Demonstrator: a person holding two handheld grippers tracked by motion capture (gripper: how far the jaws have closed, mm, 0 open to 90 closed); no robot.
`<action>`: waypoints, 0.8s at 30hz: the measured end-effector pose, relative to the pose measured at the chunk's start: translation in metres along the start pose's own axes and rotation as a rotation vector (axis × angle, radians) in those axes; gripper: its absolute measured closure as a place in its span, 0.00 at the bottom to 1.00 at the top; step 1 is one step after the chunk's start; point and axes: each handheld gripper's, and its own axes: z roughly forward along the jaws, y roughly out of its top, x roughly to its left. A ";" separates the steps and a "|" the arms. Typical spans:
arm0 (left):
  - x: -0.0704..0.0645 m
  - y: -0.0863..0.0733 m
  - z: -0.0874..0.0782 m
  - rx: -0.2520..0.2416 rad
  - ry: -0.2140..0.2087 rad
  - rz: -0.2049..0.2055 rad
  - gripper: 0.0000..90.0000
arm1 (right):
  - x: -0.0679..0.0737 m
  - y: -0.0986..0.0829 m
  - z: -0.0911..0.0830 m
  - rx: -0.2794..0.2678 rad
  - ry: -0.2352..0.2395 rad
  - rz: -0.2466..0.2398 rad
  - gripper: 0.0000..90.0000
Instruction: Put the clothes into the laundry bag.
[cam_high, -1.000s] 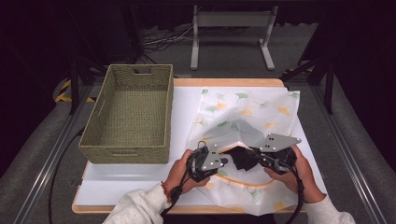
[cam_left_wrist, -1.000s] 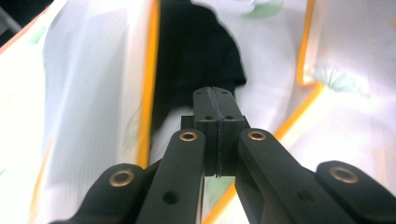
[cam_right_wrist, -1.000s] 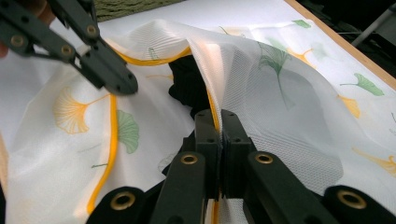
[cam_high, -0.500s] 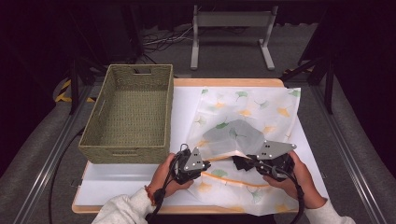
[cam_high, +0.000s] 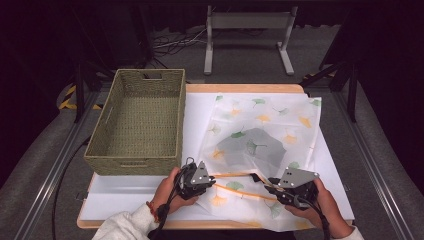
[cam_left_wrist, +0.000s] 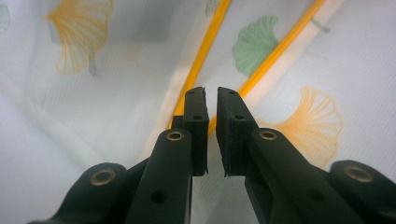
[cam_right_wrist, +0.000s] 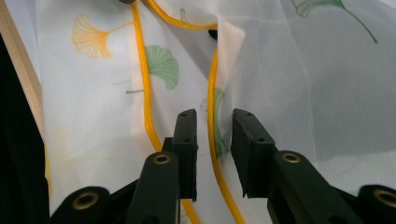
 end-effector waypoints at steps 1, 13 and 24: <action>0.000 0.000 0.000 0.000 0.000 0.000 0.92 | 0.000 -0.002 -0.002 0.004 -0.006 0.004 0.80; 0.003 -0.020 -0.010 -0.006 0.033 -0.062 0.81 | -0.019 -0.038 -0.021 0.061 -0.113 0.128 0.77; 0.001 -0.027 -0.010 -0.016 0.033 -0.134 0.60 | -0.027 -0.064 -0.035 0.098 -0.163 0.213 0.82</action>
